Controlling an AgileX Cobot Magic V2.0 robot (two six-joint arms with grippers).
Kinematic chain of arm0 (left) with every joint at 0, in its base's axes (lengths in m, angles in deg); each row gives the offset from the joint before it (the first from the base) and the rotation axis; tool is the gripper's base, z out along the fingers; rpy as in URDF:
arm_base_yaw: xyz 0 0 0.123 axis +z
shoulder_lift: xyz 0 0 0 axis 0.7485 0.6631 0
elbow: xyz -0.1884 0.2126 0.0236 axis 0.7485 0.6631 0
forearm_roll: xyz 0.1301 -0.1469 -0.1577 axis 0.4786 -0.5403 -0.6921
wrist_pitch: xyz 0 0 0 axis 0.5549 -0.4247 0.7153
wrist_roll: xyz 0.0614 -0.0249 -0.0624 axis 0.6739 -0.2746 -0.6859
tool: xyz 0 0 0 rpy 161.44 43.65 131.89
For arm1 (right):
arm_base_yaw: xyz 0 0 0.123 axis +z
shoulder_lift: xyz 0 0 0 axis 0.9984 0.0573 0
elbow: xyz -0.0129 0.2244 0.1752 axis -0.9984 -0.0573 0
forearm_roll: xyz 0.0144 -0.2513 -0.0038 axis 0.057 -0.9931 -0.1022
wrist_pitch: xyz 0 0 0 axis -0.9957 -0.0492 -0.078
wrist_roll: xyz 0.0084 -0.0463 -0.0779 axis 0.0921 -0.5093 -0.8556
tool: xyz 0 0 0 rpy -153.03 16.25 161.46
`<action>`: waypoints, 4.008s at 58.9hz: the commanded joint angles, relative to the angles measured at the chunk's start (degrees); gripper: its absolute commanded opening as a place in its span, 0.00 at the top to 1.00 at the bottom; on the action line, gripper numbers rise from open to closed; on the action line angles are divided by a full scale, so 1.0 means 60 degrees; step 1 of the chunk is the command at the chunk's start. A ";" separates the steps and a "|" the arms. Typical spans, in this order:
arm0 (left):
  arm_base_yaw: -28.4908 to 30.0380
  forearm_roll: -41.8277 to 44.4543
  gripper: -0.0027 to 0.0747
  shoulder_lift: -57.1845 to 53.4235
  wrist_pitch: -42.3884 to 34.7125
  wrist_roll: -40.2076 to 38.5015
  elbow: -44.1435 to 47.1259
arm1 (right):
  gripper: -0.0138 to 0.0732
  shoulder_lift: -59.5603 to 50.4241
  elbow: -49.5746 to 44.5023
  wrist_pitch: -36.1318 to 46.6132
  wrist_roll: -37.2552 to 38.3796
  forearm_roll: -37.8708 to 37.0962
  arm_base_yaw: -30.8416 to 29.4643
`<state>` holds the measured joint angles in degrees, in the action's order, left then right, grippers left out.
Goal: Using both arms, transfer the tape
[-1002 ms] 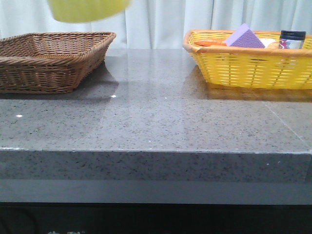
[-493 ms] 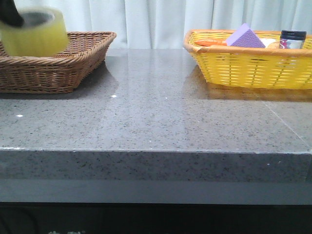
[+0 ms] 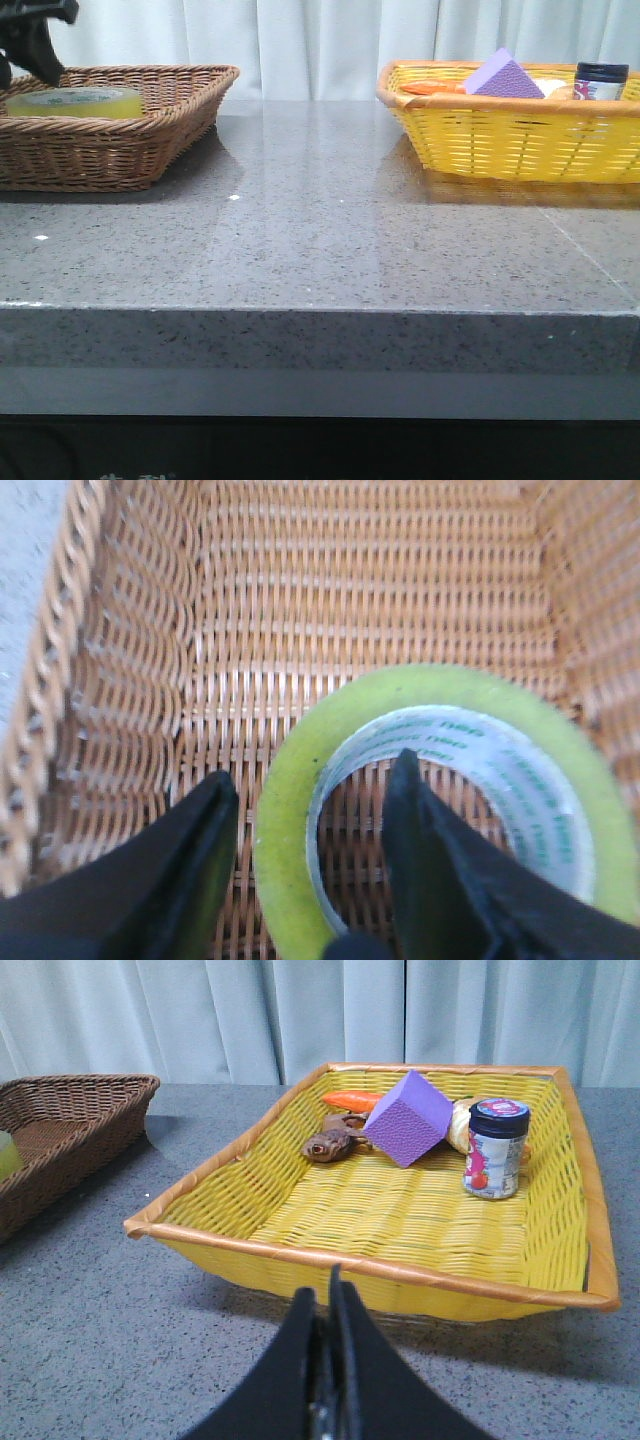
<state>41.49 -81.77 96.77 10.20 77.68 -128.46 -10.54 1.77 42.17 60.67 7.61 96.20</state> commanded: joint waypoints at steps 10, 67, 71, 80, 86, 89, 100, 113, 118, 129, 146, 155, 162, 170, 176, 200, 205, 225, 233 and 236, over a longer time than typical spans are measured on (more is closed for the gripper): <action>-0.0018 -0.0090 0.61 -0.2710 -0.1377 -0.0086 0.1210 | 0.94 0.0045 0.0231 0.0747 -0.0044 0.0021 -0.0028; -0.0018 -0.0168 0.99 -1.2858 -0.1550 -0.0086 0.8282 | 0.94 0.0045 0.0231 0.0773 -0.0044 0.0021 -0.0028; -0.0018 -0.0168 0.99 -1.3226 -0.1599 -0.0086 0.8282 | 0.94 0.0045 0.0231 0.0773 -0.0044 0.0021 -0.0028; -0.0018 -0.0168 0.99 -1.3427 -0.1666 -0.0086 0.8282 | 0.94 0.0045 0.0231 0.0773 -0.0044 0.0021 -0.0028; -0.0018 -0.0168 0.99 -1.3427 -0.1648 -0.0086 0.8282 | 0.94 0.0045 0.0231 0.0773 -0.0044 0.0021 -0.0028; -0.0018 -0.0168 0.99 -1.3427 -0.1648 -0.0086 0.8282 | 0.94 0.0045 0.0231 0.0763 -0.0044 0.0021 -0.0028; -0.0018 -0.0168 0.99 -1.3427 -0.1648 -0.0086 0.8288 | 0.94 0.0045 0.0231 0.0763 -0.0044 0.0021 -0.0028; 0.0194 -0.0168 0.99 -1.3822 -0.1666 -0.0086 0.8899 | 0.94 0.0045 0.0231 0.0763 -0.0044 0.0021 -0.0028; 0.0390 -0.0168 0.99 -1.4328 -0.1666 -0.0086 0.9424 | 0.94 0.0045 0.0231 0.0763 -0.0044 0.0021 -0.0028; 0.0470 -0.0168 0.99 -1.5576 -0.1666 -0.0086 1.0666 | 0.94 0.0045 0.0231 0.0763 -0.0044 0.0021 -0.0028; 0.0470 -0.0168 0.99 -1.5871 -0.1846 -0.0086 1.1902 | 0.94 0.0045 0.0231 0.0763 -0.0044 0.0021 -0.0028; 0.0470 -0.0168 0.99 -1.5871 -0.2540 -0.0086 1.2668 | 0.94 0.0045 0.0231 0.0756 -0.0044 0.0021 -0.0028; 0.0470 -0.0168 0.99 -1.5871 -0.3494 -0.0086 1.3250 | 0.94 0.0045 0.0231 0.0765 -0.0044 0.0021 -0.0028; 0.0470 -0.0168 0.99 -1.5871 -0.3783 -0.0086 1.3214 | 0.94 0.0045 0.0231 0.0755 -0.0044 0.0021 -0.0028; 0.0470 -0.0168 0.99 -1.5871 -0.3879 -0.0086 1.3214 | 0.94 0.0045 0.0231 0.0764 -0.0044 0.0021 -0.0028; 0.0470 -0.0168 0.99 -1.5871 -0.3879 -0.0086 1.3214 | 0.94 0.0045 0.0231 0.0764 -0.0044 0.0021 -0.0028; 0.0470 -0.0168 0.99 -1.5871 -0.3879 -0.0086 1.3214 | 0.94 0.0045 0.0231 0.0764 -0.0044 0.0021 -0.0028; 0.0470 -0.0168 0.99 -1.5871 -0.3879 -0.0086 1.3214 | 0.94 0.0045 0.0231 0.0764 -0.0044 0.0021 -0.0028; 0.0470 -0.0168 0.99 -1.5871 -0.3879 -0.0086 1.3214 | 0.94 0.0027 0.0067 0.0906 -0.0136 -0.0143 -0.0028; 0.0470 -0.0168 0.99 -1.5871 -0.3879 -0.0086 1.3214 | 0.94 -0.0111 -0.0224 0.1198 -0.0136 -0.0213 -0.0087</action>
<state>44.14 -82.31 2.70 -8.01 77.48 -51.38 -10.67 0.91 43.17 60.67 7.38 96.20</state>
